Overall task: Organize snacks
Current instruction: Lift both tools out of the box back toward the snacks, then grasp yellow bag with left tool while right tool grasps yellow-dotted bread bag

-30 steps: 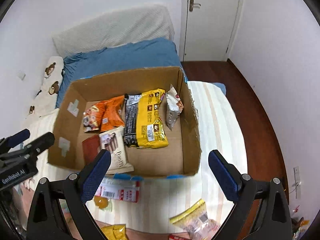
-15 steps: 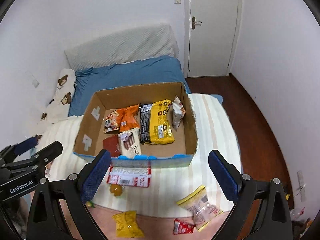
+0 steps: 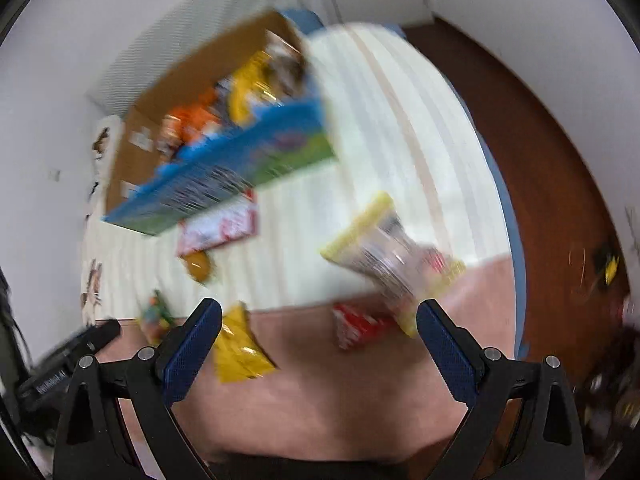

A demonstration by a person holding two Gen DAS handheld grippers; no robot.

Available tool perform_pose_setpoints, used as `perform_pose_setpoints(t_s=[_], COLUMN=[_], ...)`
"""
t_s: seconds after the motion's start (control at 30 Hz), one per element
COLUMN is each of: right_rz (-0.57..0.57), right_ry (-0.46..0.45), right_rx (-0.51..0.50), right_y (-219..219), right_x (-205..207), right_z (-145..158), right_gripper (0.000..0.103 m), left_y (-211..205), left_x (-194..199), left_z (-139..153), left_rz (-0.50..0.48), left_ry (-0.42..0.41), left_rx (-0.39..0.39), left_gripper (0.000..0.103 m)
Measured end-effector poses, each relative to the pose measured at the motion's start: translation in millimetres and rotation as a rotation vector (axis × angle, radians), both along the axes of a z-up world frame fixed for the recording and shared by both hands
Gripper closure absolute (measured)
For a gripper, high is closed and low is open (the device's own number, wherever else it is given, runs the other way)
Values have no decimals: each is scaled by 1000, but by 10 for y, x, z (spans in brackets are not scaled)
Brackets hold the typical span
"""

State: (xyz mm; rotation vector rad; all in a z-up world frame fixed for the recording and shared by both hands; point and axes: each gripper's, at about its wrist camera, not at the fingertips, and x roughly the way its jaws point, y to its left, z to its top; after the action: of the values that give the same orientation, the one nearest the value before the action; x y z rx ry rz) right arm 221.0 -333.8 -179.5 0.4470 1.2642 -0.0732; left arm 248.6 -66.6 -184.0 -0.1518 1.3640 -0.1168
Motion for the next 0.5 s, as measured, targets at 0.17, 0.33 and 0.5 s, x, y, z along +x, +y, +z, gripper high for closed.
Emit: perform_pose_setpoints(t_s=[0.17,0.33,0.5], right_rz=[74,279,407], right_ry=[80,154,220], right_rx=[-63,-188,-234], right_y=[-201,-203,-100], right_x=[190,570,820], right_z=[-328,-648,-966], right_gripper=[3,3,3], left_y=[-283,-614,-781], left_x=[-39,11,42], left_z=[-607,-998,-1241], left_rz=[-25,-61,-53], left_ry=[147,231,256], left_rx=[-44,-43,-23], left_gripper=[11,11,23])
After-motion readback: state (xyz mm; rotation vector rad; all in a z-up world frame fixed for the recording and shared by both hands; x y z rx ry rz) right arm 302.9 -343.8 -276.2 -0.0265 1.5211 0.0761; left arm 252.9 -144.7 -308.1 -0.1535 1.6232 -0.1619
